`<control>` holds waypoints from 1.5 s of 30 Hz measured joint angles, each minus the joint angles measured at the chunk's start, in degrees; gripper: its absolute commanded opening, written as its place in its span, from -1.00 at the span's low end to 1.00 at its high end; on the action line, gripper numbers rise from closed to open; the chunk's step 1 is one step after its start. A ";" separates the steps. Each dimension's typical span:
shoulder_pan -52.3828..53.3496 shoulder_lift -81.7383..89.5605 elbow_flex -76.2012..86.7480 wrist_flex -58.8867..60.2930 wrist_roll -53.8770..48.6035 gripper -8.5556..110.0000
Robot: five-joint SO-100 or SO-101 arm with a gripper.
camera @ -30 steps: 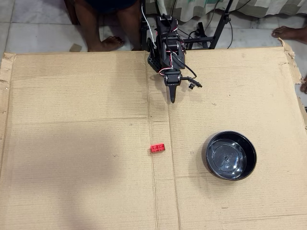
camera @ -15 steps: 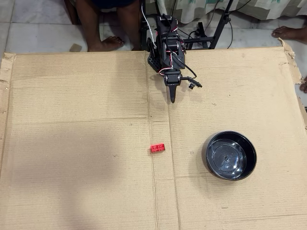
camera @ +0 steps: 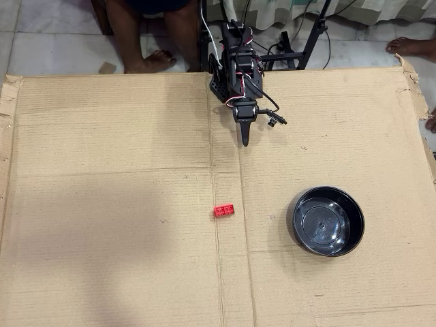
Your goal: Grasp a lego block and put it in the bin.
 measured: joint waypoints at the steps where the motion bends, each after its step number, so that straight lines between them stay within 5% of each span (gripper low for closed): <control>1: 0.00 0.00 0.00 0.00 0.00 -0.86; 25: 0.09 -2.64 -1.76 0.00 0.00 -0.84; 45: 1.41 -53.70 -44.65 -0.09 0.35 -0.84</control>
